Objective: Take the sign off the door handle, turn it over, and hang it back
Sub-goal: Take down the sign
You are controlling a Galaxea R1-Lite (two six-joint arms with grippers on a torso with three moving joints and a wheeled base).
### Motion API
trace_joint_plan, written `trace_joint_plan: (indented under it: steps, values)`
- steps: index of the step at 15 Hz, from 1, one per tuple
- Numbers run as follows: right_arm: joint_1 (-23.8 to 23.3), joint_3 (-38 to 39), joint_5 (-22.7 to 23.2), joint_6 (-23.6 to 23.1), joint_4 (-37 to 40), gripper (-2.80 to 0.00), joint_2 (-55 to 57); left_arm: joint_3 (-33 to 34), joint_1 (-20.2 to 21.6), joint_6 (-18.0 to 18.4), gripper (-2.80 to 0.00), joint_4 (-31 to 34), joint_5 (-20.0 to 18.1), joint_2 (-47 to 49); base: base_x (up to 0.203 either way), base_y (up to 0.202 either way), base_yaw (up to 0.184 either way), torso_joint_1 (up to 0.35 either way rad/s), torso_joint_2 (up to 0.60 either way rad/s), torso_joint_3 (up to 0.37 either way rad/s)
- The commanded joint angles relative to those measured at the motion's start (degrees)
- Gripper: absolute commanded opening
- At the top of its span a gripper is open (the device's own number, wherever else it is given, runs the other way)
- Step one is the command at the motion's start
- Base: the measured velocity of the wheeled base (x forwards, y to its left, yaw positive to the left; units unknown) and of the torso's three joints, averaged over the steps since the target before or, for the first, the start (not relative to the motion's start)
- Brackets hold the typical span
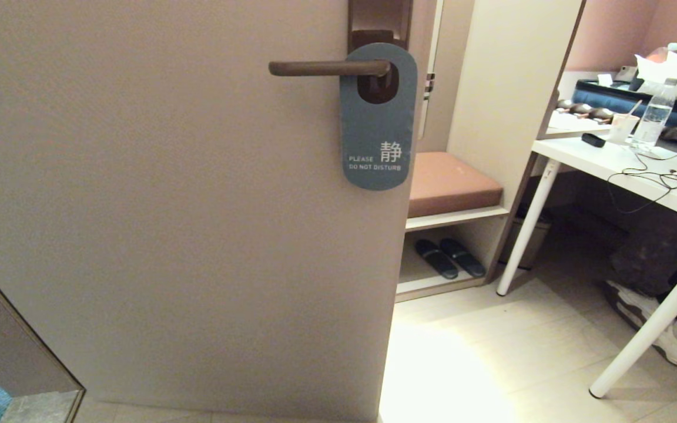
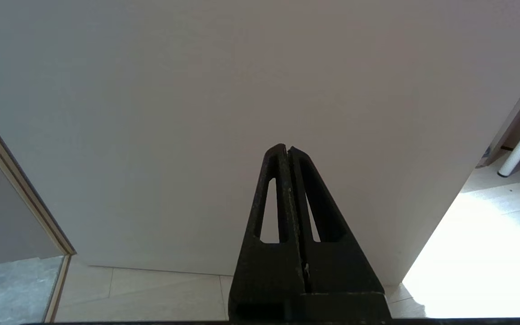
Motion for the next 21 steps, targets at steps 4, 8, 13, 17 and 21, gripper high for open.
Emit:
trace_joint_plan:
  steps: [4, 8, 13, 17, 21]
  values:
    - [0.0, 0.0, 0.0, 0.0, -0.1, -2.80, 0.0, 0.0, 0.0, 0.0, -2.80, 0.0, 0.0, 0.1, 0.000, 0.000, 0.000, 0.000, 0.00, 0.000]
    - [0.0, 0.0, 1.0, -2.8, -0.1, -2.80, 0.0, 0.0, 0.0, 0.0, -2.80, 0.0, 0.0, 0.1, 0.000, 0.000, 0.000, 0.000, 0.00, 0.000]
    - [0.0, 0.0, 0.5, -0.1, 0.0, -2.80, 0.0, 0.0, 0.0, 0.0, -2.80, 0.0, 0.0, 0.1, 0.000, 0.000, 0.000, 0.000, 0.00, 0.000]
    - [0.0, -3.3, 0.7, 0.0, 0.3, -2.80, 2.7, 0.0, 0.0, 0.0, -2.80, 0.0, 0.0, 0.1, 0.000, 0.000, 0.000, 0.000, 0.00, 0.000]
    - [0.9, -13.5, 0.7, 0.3, 0.2, -2.80, 13.8, 0.0, 0.0, 0.0, -2.80, 0.0, 0.0, 0.1, 0.000, 0.000, 0.000, 0.000, 0.00, 0.000]
